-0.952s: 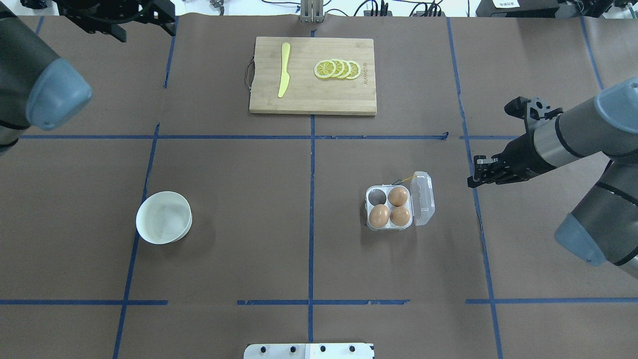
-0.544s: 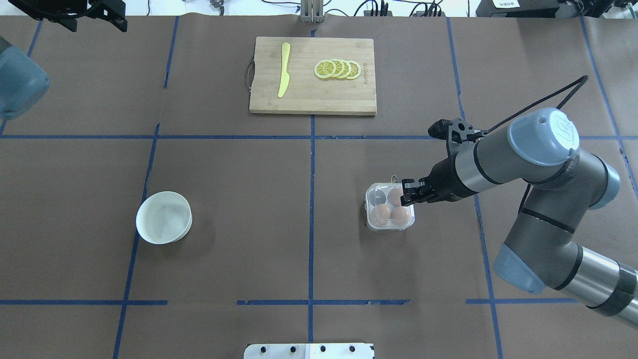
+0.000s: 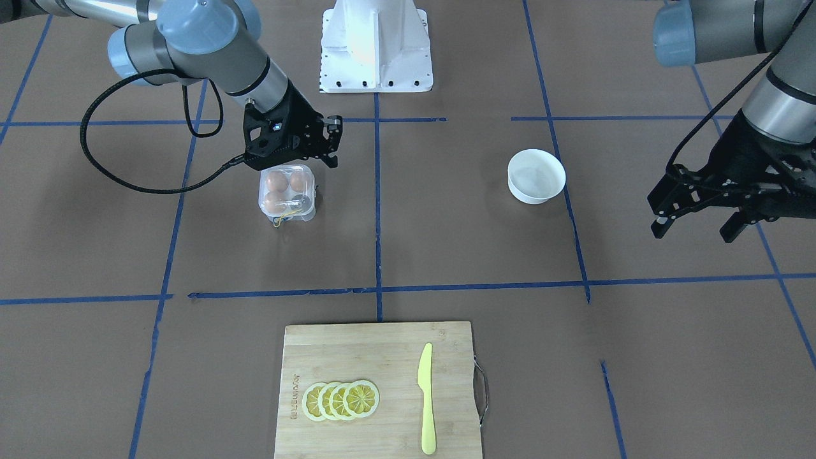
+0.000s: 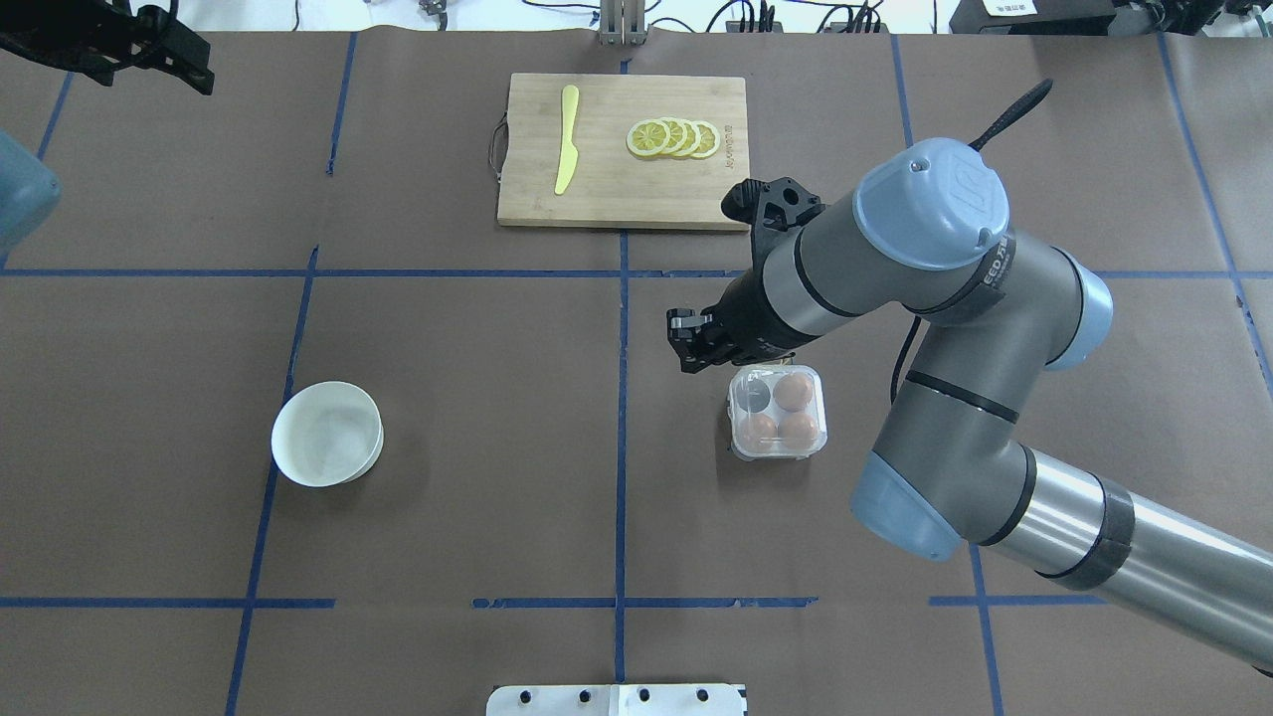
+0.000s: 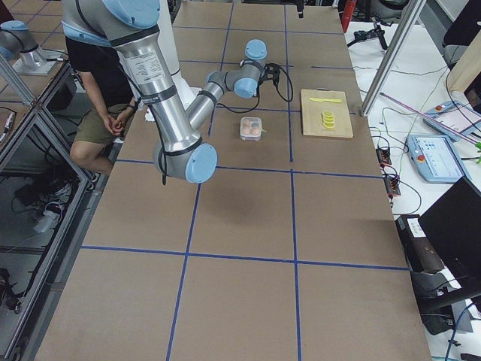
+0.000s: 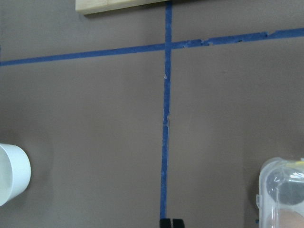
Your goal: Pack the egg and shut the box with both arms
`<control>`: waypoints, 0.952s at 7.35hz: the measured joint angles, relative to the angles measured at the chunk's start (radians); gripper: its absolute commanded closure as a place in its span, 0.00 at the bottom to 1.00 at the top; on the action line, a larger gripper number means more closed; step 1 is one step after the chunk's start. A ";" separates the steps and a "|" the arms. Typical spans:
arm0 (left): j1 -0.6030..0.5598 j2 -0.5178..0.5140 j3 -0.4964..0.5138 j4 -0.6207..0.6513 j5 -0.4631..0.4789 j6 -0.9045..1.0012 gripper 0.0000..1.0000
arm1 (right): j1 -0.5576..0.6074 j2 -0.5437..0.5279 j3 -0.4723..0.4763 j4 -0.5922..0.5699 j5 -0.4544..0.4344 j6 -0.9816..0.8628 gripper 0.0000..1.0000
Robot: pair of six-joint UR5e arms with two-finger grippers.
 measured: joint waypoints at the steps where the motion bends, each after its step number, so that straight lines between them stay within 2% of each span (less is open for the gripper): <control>1: -0.036 0.043 0.002 0.000 0.001 0.084 0.00 | 0.028 0.008 0.022 -0.057 -0.027 0.020 0.00; 3: -0.124 0.117 0.012 0.001 0.000 0.285 0.00 | 0.135 -0.005 0.071 -0.248 -0.042 -0.006 0.00; 4: -0.170 0.152 0.016 0.000 -0.002 0.378 0.00 | 0.195 -0.038 0.093 -0.327 -0.043 -0.102 0.00; 6: -0.256 0.199 0.055 -0.003 -0.022 0.515 0.00 | 0.322 -0.168 0.126 -0.380 -0.033 -0.380 0.00; 7: -0.303 0.215 0.100 -0.004 -0.070 0.594 0.00 | 0.416 -0.245 0.129 -0.385 0.006 -0.535 0.00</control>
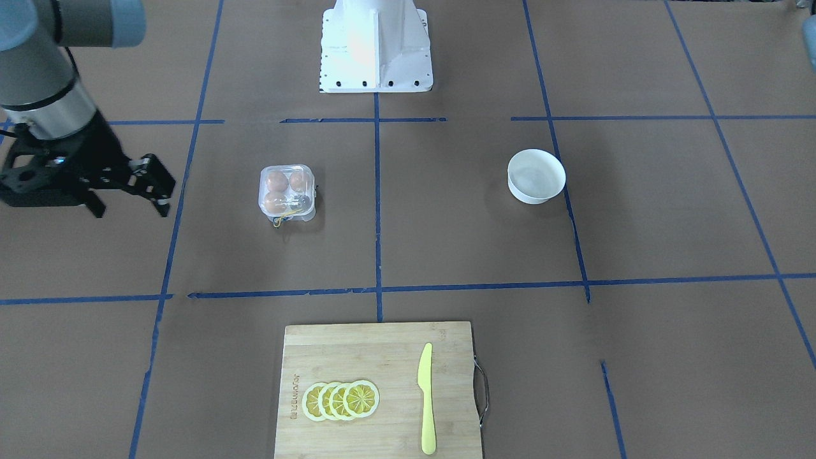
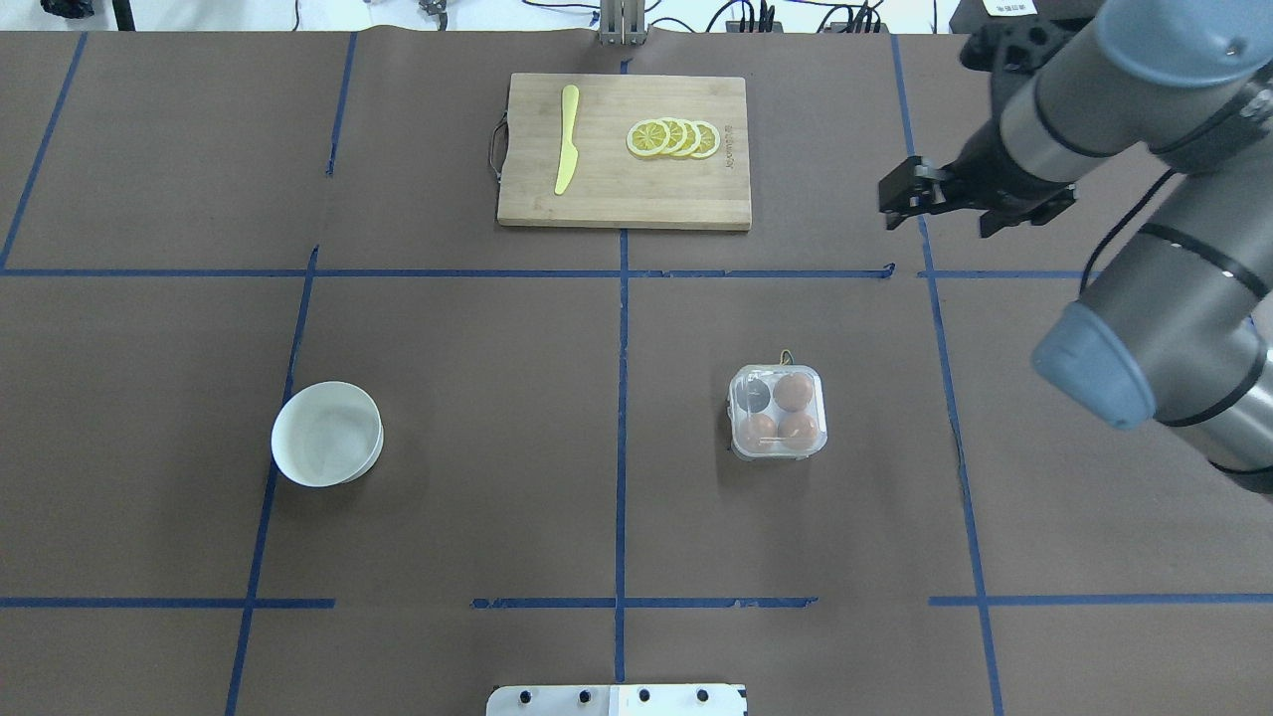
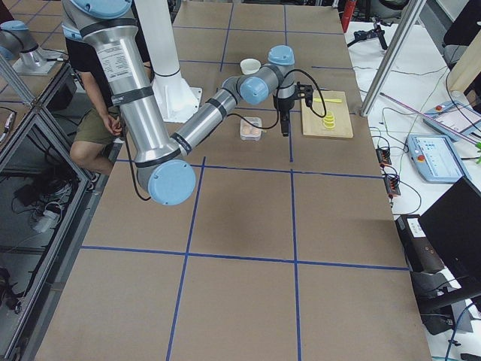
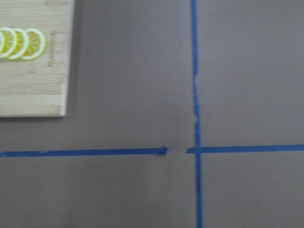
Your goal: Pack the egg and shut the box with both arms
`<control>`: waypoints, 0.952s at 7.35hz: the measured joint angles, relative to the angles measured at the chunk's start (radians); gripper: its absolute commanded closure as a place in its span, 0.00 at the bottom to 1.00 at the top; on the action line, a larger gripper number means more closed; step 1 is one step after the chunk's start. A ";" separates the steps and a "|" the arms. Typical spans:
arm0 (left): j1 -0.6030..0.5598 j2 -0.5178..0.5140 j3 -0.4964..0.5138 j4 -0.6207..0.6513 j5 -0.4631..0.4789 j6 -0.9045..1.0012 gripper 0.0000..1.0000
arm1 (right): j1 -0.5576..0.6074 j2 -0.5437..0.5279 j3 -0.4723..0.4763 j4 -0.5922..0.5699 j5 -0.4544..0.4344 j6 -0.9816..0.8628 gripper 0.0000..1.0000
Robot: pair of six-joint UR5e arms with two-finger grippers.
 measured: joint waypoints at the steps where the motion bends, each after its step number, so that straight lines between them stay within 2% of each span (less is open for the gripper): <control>1: -0.031 0.025 0.039 -0.003 -0.045 0.087 0.00 | 0.108 -0.071 -0.013 -0.001 0.063 -0.157 0.00; 3: -0.056 0.104 0.060 -0.004 -0.071 0.183 0.00 | 0.320 -0.178 -0.114 0.002 0.182 -0.490 0.00; 4: -0.066 0.145 0.060 -0.005 -0.075 0.196 0.00 | 0.402 -0.212 -0.192 0.003 0.208 -0.647 0.00; 6: -0.072 0.208 0.064 -0.006 -0.079 0.201 0.00 | 0.506 -0.248 -0.324 0.011 0.253 -0.828 0.00; 7: -0.073 0.232 0.066 -0.007 -0.080 0.201 0.00 | 0.533 -0.257 -0.353 0.013 0.263 -0.882 0.00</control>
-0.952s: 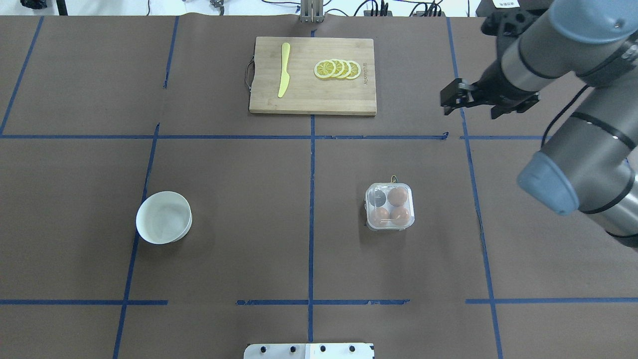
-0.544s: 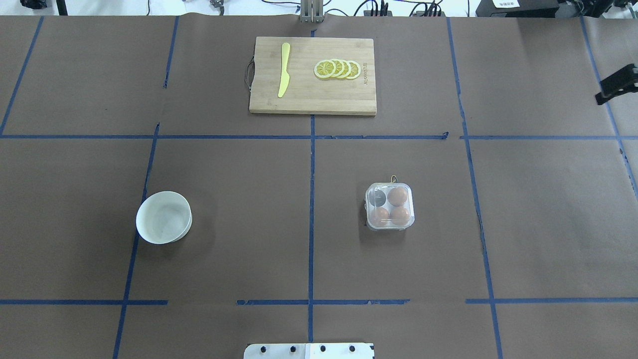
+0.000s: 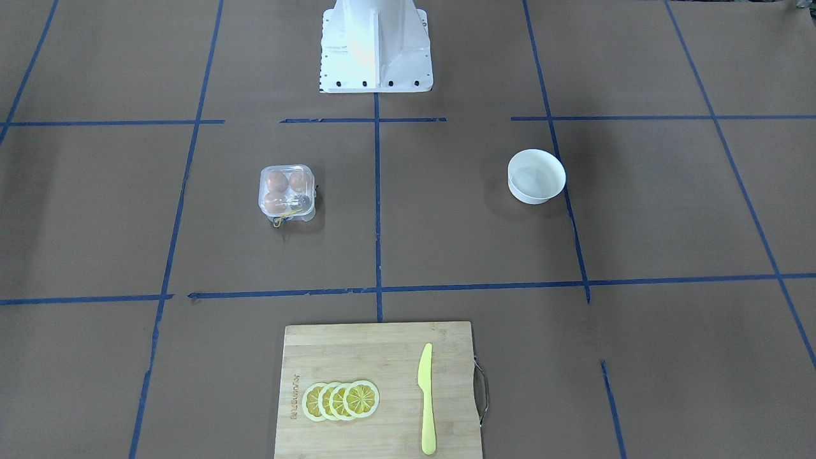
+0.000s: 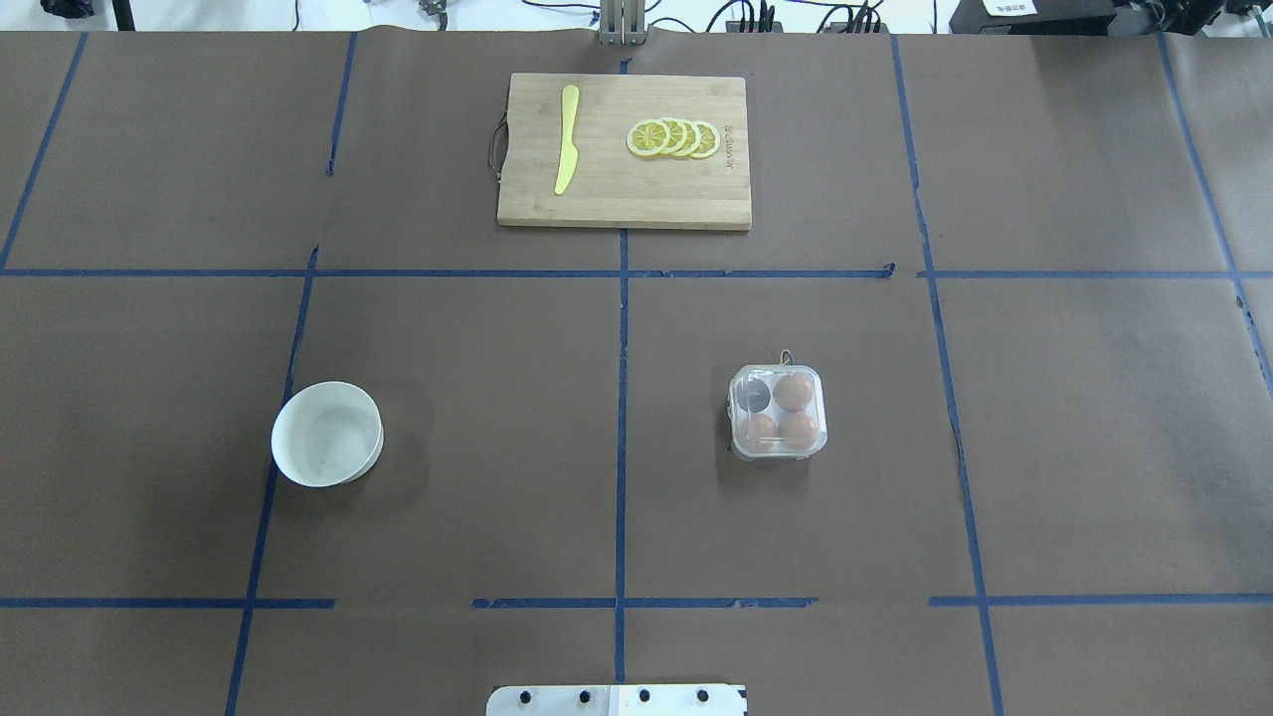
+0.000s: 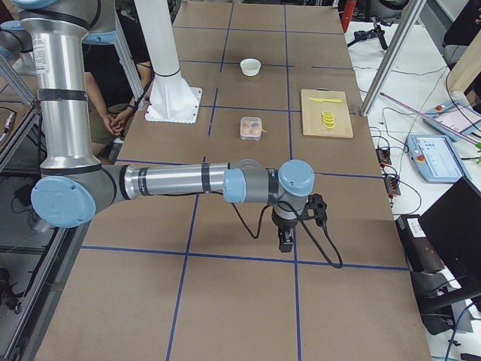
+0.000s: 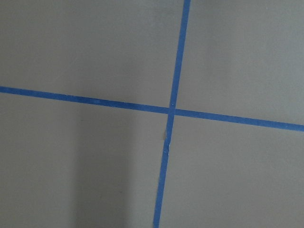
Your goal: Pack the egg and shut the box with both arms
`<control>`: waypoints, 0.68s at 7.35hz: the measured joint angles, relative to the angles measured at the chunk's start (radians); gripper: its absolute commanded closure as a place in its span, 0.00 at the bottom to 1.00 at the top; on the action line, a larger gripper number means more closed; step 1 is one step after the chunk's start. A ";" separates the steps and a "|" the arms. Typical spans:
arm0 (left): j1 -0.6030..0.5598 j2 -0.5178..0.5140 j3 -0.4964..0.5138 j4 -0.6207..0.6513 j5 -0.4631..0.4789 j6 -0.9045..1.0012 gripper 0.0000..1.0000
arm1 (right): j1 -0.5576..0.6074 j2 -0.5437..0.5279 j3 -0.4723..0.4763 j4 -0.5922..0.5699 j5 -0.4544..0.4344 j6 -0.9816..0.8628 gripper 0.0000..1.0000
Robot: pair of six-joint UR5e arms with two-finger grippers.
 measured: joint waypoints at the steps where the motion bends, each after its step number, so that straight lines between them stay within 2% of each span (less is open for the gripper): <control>1: 0.000 0.019 0.007 -0.007 -0.001 0.000 0.00 | 0.014 -0.005 -0.005 0.001 0.002 -0.019 0.00; 5: 0.001 0.070 0.008 -0.056 -0.007 -0.011 0.00 | 0.027 -0.032 -0.003 0.013 -0.001 -0.031 0.00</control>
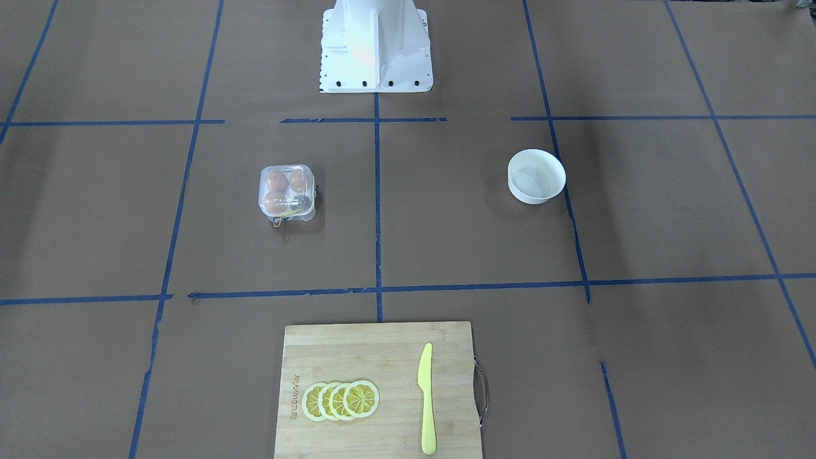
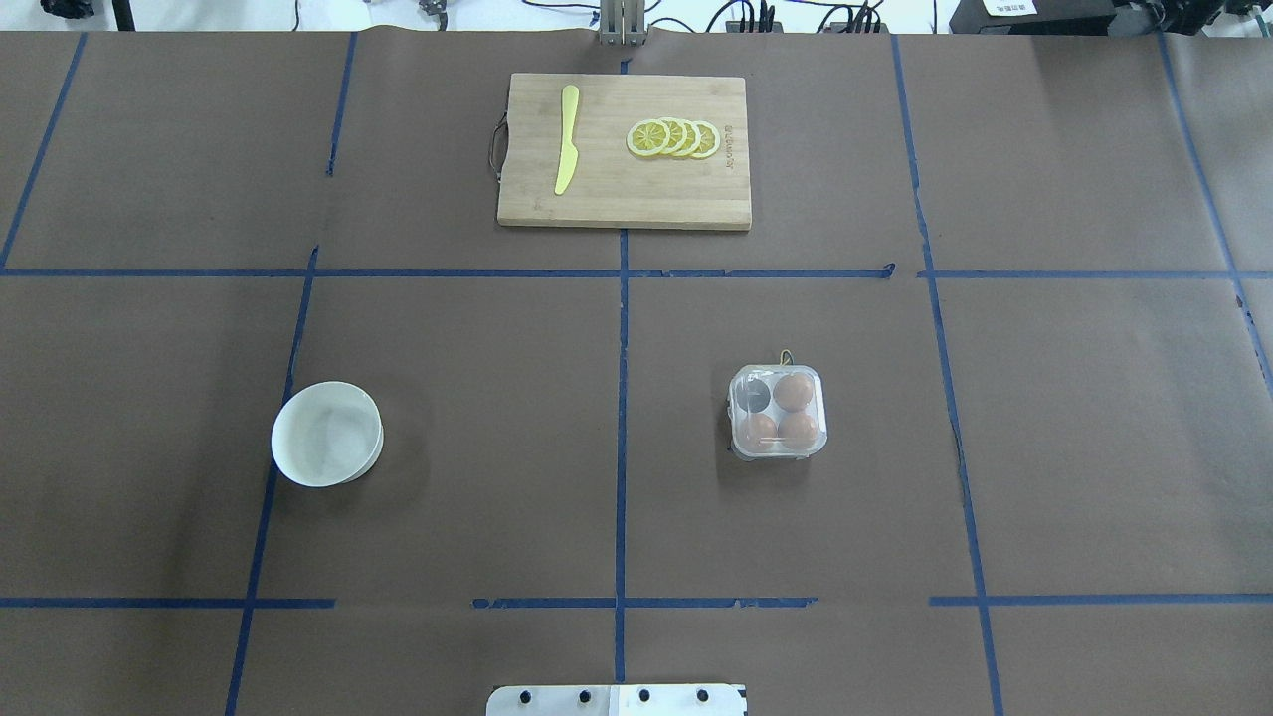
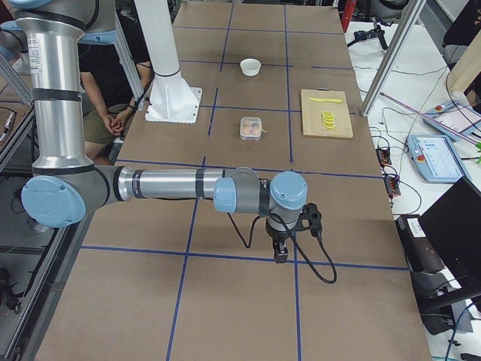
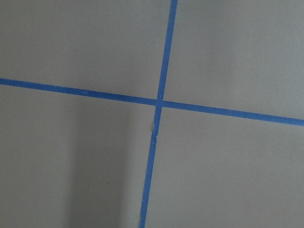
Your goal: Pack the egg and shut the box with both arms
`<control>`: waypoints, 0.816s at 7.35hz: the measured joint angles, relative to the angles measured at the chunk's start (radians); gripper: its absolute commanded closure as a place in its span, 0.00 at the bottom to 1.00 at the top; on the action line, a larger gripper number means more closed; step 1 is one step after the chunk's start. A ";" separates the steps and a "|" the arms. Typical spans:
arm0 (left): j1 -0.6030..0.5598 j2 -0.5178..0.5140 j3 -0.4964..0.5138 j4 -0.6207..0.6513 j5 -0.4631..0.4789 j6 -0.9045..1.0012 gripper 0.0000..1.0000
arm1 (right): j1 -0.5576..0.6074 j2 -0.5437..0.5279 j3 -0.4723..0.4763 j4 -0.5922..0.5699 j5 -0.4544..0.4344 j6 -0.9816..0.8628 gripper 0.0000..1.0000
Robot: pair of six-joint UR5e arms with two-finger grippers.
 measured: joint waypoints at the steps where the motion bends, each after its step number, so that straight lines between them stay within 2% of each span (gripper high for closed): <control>1: 0.000 0.002 0.005 -0.012 -0.007 0.001 0.00 | 0.001 -0.010 -0.009 0.001 0.000 0.005 0.00; 6: 0.000 0.020 0.005 -0.072 -0.016 -0.056 0.00 | 0.002 -0.021 -0.020 0.026 0.006 0.050 0.00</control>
